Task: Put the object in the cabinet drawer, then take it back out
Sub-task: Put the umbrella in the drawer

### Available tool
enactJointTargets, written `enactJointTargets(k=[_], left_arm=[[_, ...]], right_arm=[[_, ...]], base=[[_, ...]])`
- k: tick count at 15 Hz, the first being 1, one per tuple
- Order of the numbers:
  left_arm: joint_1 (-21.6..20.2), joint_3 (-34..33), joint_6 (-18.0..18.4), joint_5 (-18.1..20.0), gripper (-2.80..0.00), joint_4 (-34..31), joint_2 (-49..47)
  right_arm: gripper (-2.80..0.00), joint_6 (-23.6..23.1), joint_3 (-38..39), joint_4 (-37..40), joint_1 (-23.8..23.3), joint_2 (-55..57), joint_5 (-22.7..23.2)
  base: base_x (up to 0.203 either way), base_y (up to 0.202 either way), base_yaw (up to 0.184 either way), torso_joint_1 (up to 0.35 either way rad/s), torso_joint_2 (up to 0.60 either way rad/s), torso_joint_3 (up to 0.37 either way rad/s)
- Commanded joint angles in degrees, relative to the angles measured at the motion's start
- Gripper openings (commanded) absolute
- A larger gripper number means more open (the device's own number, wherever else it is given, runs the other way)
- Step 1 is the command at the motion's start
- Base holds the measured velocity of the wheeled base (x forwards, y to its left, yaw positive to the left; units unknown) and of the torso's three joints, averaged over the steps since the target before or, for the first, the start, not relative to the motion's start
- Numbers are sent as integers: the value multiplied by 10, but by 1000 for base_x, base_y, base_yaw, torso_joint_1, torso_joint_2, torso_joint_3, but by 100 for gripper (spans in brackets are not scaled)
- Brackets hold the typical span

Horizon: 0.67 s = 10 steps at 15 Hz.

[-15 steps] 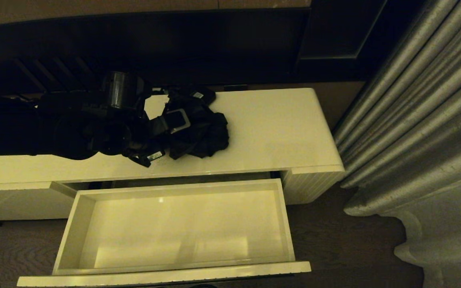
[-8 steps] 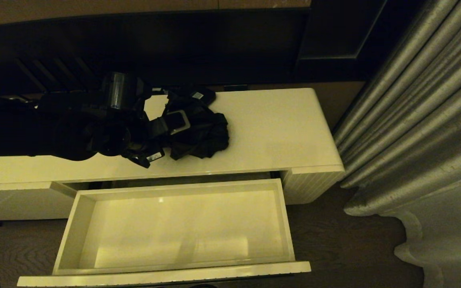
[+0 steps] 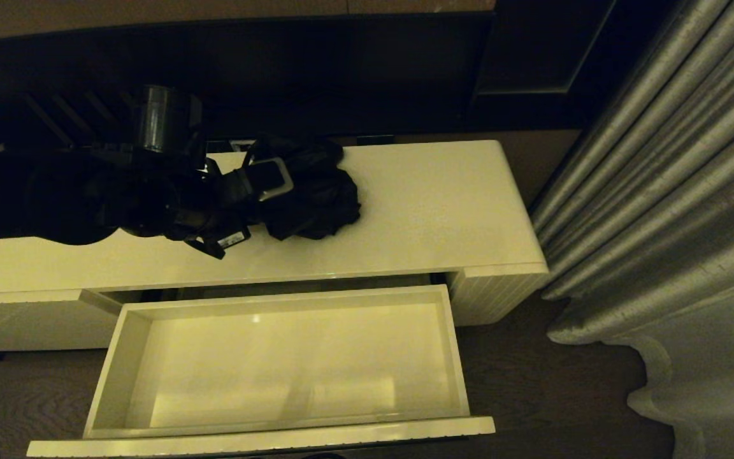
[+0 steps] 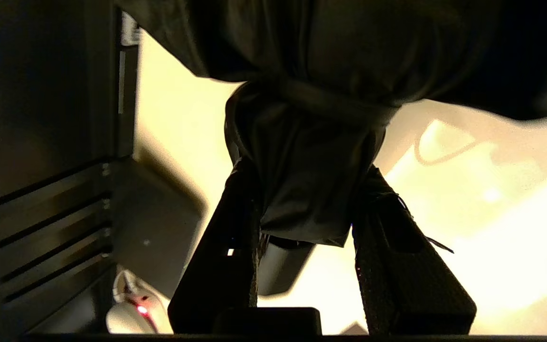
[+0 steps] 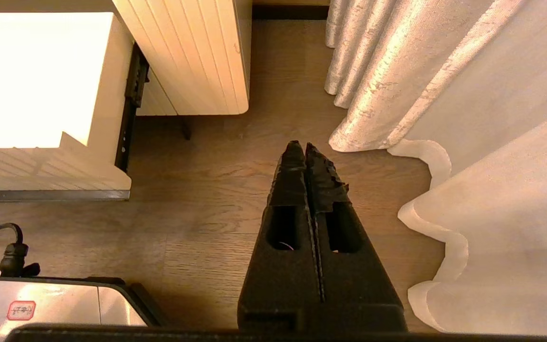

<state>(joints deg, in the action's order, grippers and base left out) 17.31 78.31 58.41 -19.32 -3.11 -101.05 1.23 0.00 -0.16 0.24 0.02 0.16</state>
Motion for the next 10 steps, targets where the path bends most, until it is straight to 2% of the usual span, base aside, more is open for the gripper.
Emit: enactJointTargets(k=[1,10], left_arm=[[8,-6,3,3,-280,-21,56],[47,-14,7,22,-280,-154,168]], right_arm=[[-280,0,1,0,0,0,0],[-280,0,1,0,0,0,0]], base=[[0,0,0,0,0,0],[0,0,0,0,0,0]])
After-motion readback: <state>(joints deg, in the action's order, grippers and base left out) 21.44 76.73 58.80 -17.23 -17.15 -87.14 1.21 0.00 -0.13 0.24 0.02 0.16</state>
